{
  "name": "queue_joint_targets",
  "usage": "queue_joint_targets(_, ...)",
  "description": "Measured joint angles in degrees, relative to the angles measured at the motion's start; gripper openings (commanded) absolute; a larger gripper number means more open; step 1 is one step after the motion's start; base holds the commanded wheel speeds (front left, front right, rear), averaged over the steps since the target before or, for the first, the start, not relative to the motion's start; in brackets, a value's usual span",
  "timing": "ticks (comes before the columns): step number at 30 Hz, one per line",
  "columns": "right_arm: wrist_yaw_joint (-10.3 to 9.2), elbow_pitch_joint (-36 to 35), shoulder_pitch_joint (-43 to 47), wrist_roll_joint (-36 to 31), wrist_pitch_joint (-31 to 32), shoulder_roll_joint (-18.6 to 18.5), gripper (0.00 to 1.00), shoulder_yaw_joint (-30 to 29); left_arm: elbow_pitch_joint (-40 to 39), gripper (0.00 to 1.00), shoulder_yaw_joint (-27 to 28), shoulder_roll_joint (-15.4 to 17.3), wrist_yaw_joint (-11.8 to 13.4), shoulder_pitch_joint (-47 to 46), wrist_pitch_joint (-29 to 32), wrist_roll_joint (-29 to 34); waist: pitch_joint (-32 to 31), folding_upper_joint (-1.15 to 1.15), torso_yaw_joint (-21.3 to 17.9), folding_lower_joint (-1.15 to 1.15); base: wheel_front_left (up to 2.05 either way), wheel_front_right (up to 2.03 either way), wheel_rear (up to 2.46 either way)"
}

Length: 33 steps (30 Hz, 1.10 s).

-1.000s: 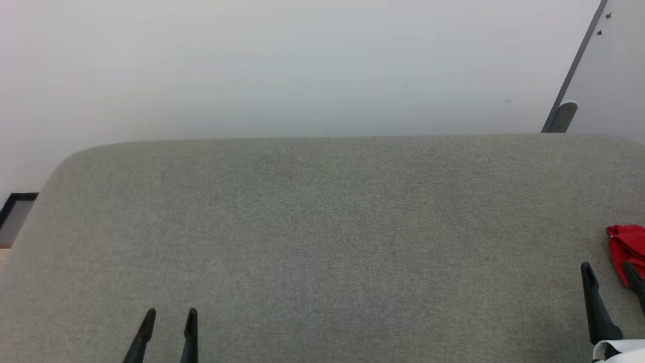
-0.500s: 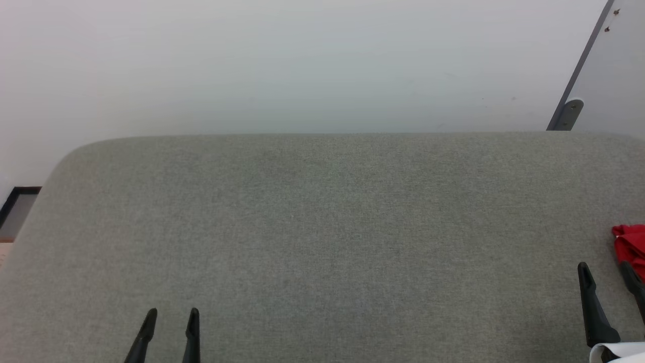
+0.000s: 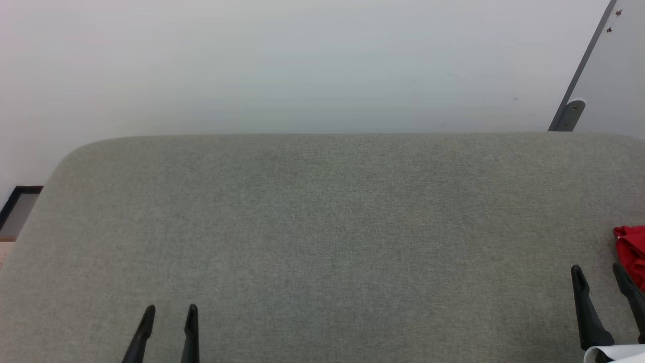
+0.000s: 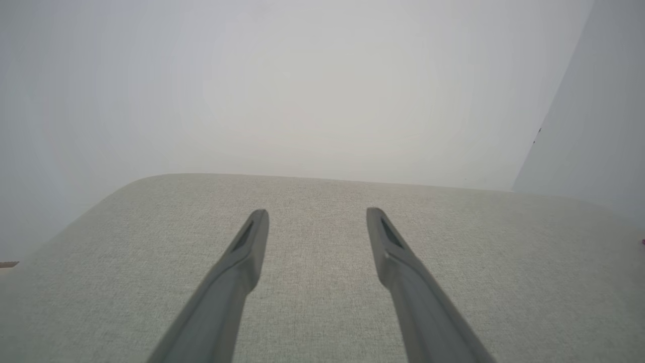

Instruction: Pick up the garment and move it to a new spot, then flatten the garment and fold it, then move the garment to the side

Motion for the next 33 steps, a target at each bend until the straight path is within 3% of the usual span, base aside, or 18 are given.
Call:
queue_joint_targets(3, 0.00, -0.1, 0.1, 0.0, 0.0, 0.0, 1.00, 0.1, 0.0, 1.00, 0.2, 0.0, 0.0, 0.0, 0.0, -0.2, 0.0, 0.00, 0.0, 0.00, 0.00, 0.00, 0.00)
queue_joint_targets(4, 0.01, 0.4, 0.2, 0.0, 0.0, 0.2, 0.00, 0.2, 0.5, 0.00, 0.1, -0.1, 0.0, 0.0, 0.0, -0.2, 0.0, 0.00, 0.0, 0.00, 0.00, 0.00, 0.00)
queue_joint_targets(8, 0.01, 2.3, 0.8, 0.8, 0.3, 1.4, 0.00, 0.7, 2.3, 0.00, -0.3, -0.4, 0.0, 0.2, 0.2, -1.1, 0.0, 0.00, 0.0, 0.00, 0.00, 0.00, 0.00)
queue_joint_targets(33, 0.00, 6.7, -2.6, 23.3, 4.8, 4.1, 0.00, 0.2, 7.6, 0.00, -0.8, 0.0, 0.1, -5.5, 5.5, -27.3, 0.3, 0.00, 0.0, 0.00, 0.00, 0.00, 0.00)
